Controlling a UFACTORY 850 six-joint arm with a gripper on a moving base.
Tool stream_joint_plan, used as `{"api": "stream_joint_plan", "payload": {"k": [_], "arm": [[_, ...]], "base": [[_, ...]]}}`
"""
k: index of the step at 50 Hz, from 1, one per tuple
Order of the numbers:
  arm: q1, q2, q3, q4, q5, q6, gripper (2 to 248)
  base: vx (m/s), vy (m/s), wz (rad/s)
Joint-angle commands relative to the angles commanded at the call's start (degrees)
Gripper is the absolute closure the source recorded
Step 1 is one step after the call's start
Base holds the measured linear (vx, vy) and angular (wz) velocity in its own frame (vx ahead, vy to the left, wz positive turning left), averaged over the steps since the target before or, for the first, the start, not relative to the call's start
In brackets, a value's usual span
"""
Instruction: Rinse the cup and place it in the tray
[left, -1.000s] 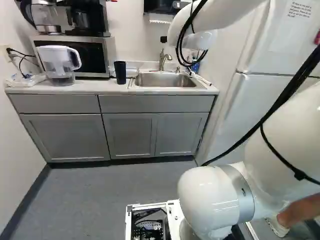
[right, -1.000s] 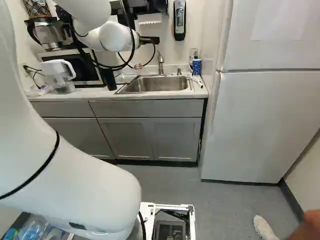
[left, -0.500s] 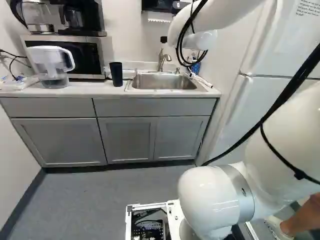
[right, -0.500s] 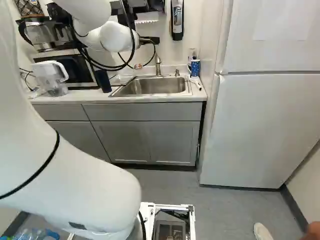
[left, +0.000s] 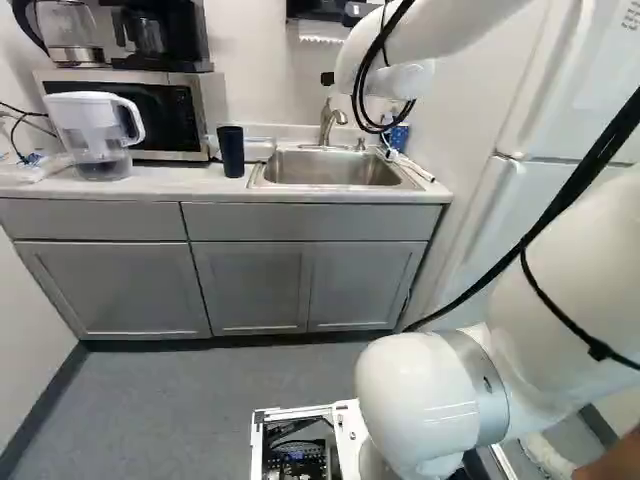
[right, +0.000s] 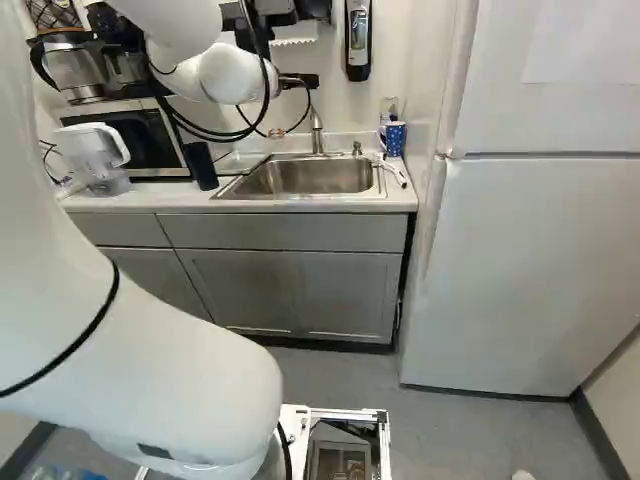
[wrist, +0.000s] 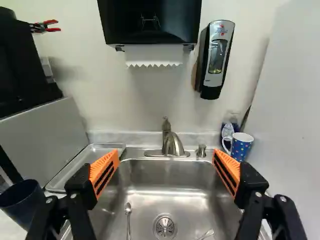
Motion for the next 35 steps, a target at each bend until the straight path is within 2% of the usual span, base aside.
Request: {"api": "stream_joint_plan", "payload": {"k": [23, 35], "arm": [[0.00, 0.00, 0.00, 0.00, 0.00, 0.00, 3], [0.00, 0.00, 0.00, 0.00, 0.00, 0.00, 3]], "base": [[0.107, -0.007, 0.173], [0.098, -0.032, 0.024]]}}
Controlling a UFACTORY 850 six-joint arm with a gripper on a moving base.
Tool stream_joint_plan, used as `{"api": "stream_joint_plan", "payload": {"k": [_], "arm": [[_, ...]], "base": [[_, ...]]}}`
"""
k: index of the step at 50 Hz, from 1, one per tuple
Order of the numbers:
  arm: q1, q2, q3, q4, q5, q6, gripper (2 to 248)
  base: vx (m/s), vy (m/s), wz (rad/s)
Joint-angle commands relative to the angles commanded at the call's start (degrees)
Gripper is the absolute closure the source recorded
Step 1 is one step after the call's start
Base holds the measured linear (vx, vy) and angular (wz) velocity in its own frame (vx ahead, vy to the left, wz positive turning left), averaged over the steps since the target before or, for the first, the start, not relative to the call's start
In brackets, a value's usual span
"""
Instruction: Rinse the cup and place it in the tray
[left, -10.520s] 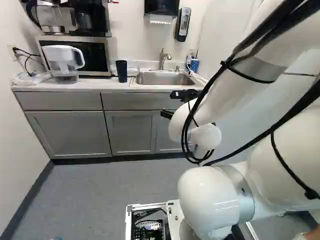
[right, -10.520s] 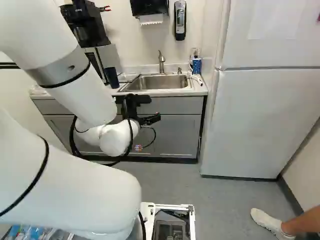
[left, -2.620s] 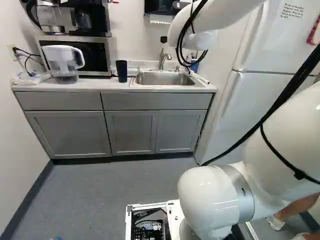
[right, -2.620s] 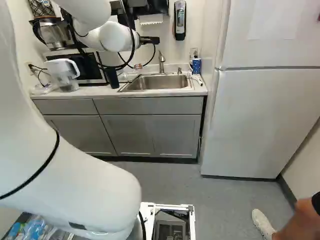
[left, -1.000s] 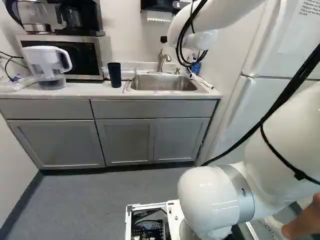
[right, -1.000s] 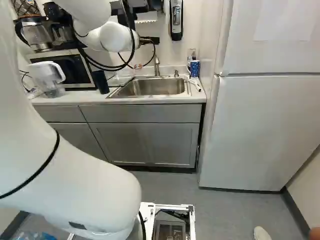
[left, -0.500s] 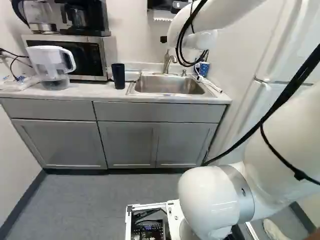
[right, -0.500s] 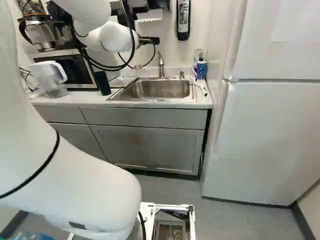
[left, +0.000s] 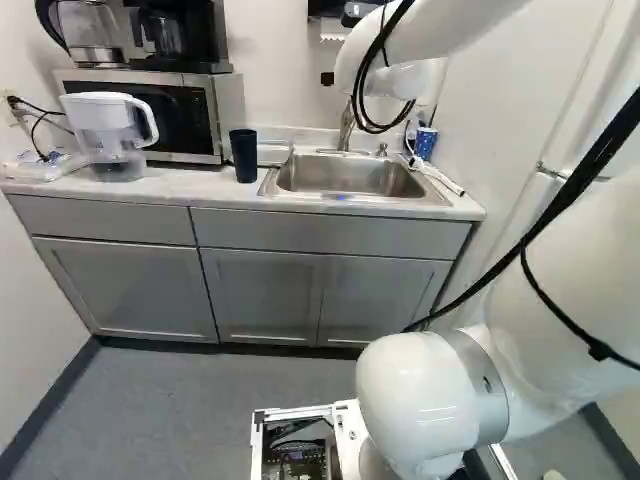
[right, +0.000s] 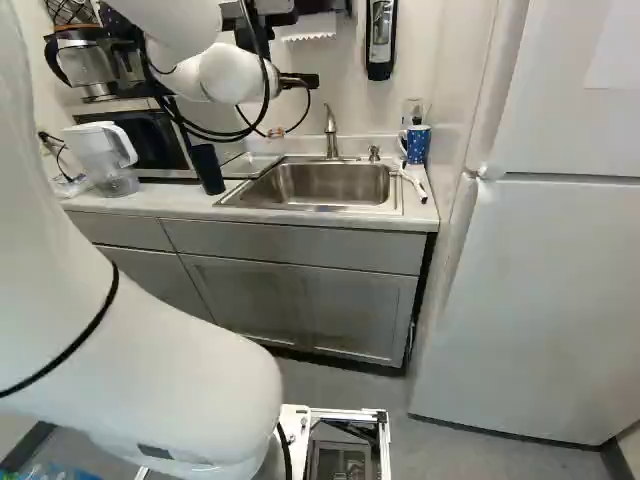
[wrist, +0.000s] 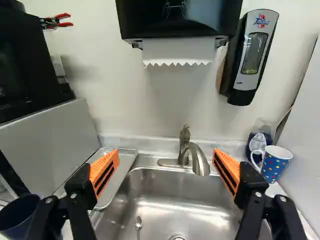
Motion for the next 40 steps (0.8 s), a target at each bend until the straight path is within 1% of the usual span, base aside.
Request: {"api": "stream_joint_plan", "payload": {"k": [19, 40], "arm": [[0.00, 0.00, 0.00, 0.00, 0.00, 0.00, 3], [0.00, 0.00, 0.00, 0.00, 0.00, 0.00, 3]], "base": [[0.109, -0.031, 0.002], [0.104, -0.001, 0.000]]}}
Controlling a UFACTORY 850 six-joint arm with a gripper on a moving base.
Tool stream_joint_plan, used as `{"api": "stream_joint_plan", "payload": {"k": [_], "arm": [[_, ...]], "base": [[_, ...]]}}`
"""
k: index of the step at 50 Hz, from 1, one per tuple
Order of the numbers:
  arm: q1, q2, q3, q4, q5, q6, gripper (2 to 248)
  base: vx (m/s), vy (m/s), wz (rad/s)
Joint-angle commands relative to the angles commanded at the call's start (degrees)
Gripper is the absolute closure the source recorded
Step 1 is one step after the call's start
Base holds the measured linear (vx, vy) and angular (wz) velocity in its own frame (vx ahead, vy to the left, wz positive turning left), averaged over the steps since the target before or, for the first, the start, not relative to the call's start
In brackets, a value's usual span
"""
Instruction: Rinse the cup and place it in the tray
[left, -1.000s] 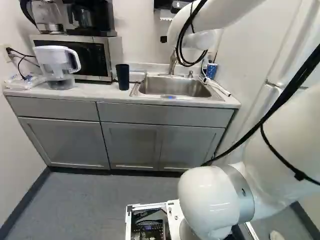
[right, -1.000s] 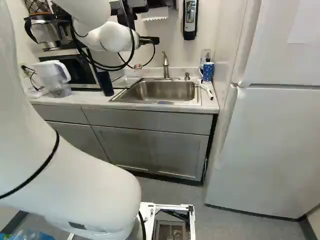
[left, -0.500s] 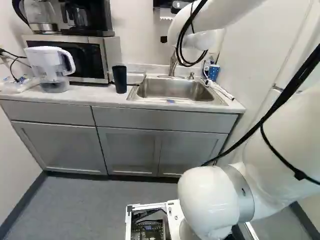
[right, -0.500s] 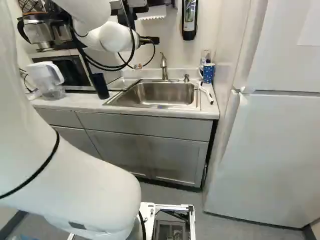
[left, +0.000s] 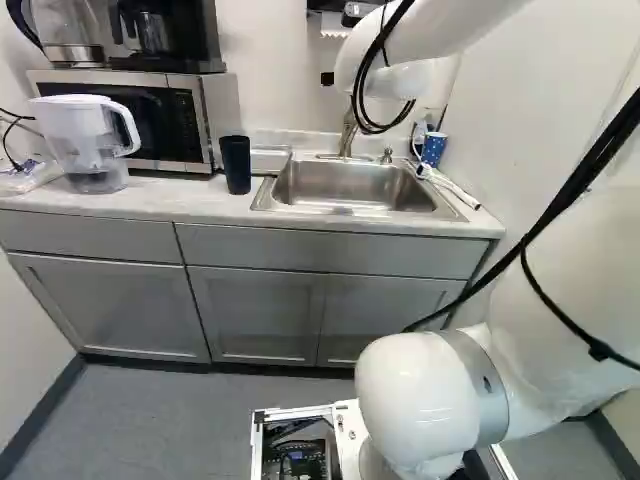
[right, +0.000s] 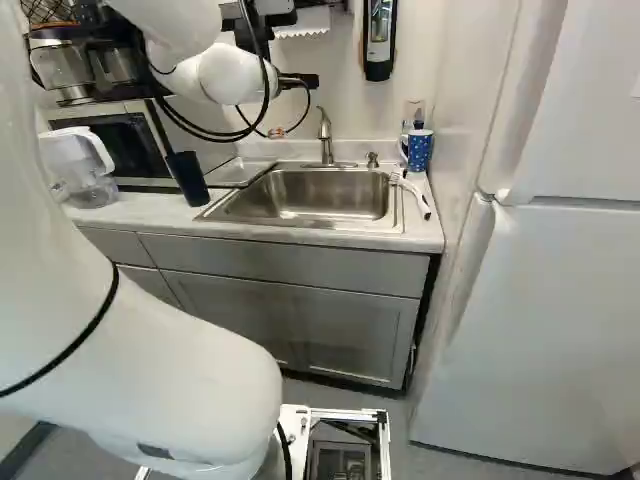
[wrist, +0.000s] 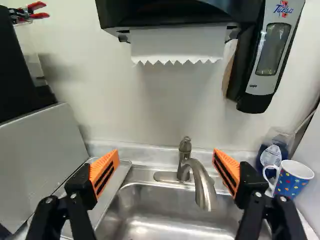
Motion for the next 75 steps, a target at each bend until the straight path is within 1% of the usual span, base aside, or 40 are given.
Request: {"api": "stream_joint_plan", "payload": {"k": [28, 49, 62, 75], "arm": [[0.00, 0.00, 0.00, 0.00, 0.00, 0.00, 3], [0.00, -0.07, -0.06, 0.00, 0.00, 0.00, 3], [0.00, -1.18, -1.07, 0.00, -0.33, 0.00, 3], [0.00, -2.71, -2.47, 0.00, -2.36, 0.00, 3]], "base": [[0.088, 0.000, 0.001], [0.006, -0.001, 0.000], [0.000, 0.000, 0.000], [0.000, 0.000, 0.000]]}}
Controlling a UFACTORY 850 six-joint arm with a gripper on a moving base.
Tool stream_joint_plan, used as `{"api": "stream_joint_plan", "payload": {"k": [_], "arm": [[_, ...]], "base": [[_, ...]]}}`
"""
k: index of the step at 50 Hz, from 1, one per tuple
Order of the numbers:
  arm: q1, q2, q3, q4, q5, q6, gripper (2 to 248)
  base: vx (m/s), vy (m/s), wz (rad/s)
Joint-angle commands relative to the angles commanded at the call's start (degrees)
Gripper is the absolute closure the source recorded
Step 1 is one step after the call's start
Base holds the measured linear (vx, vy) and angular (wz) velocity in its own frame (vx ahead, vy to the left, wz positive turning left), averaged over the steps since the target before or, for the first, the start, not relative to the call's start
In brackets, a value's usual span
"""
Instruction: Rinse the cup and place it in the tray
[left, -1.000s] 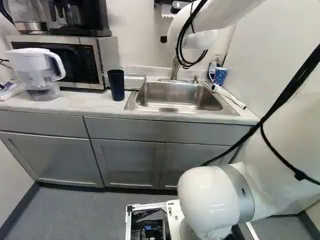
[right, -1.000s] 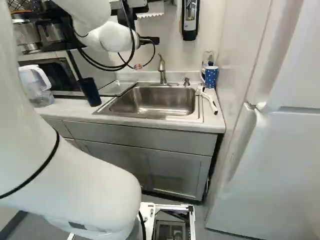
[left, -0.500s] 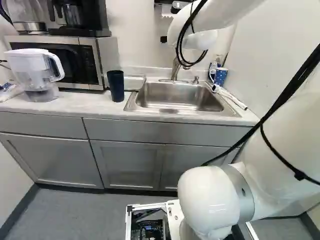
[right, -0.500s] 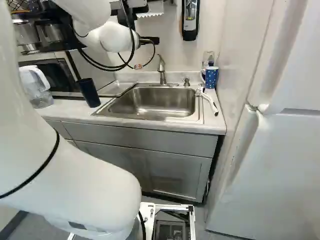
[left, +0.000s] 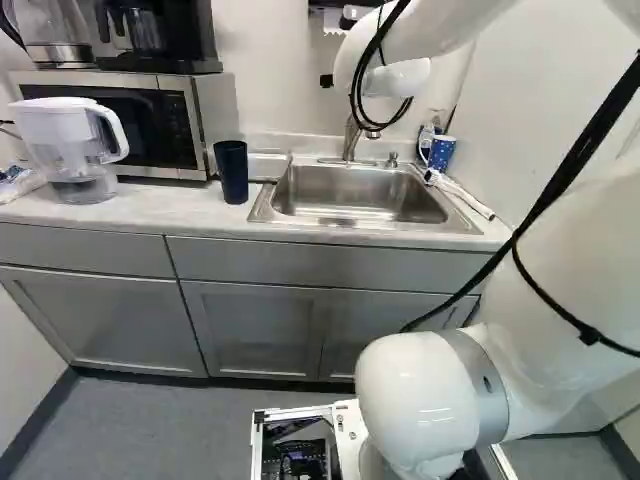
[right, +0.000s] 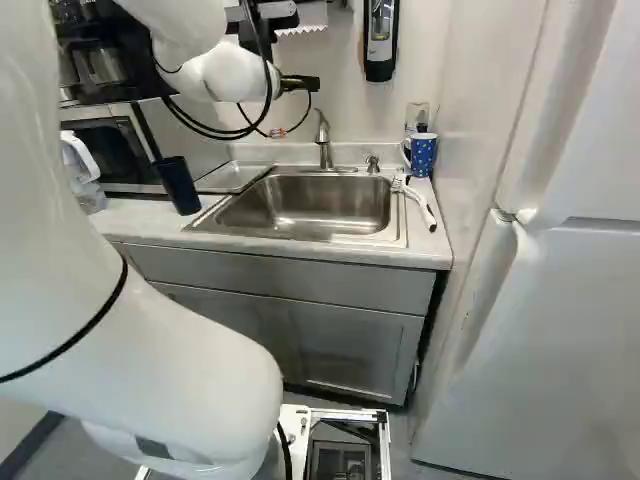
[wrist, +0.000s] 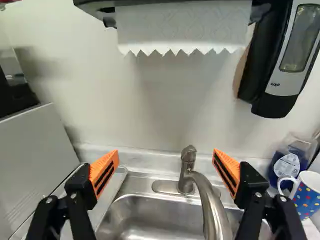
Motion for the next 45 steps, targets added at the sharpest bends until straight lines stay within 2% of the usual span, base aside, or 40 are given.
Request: {"api": "stream_joint_plan", "payload": {"k": [45], "arm": [[0.00, -6.58, -6.27, 0.00, -8.23, 0.00, 3]], "base": [[0.000, 0.000, 0.000]]}}
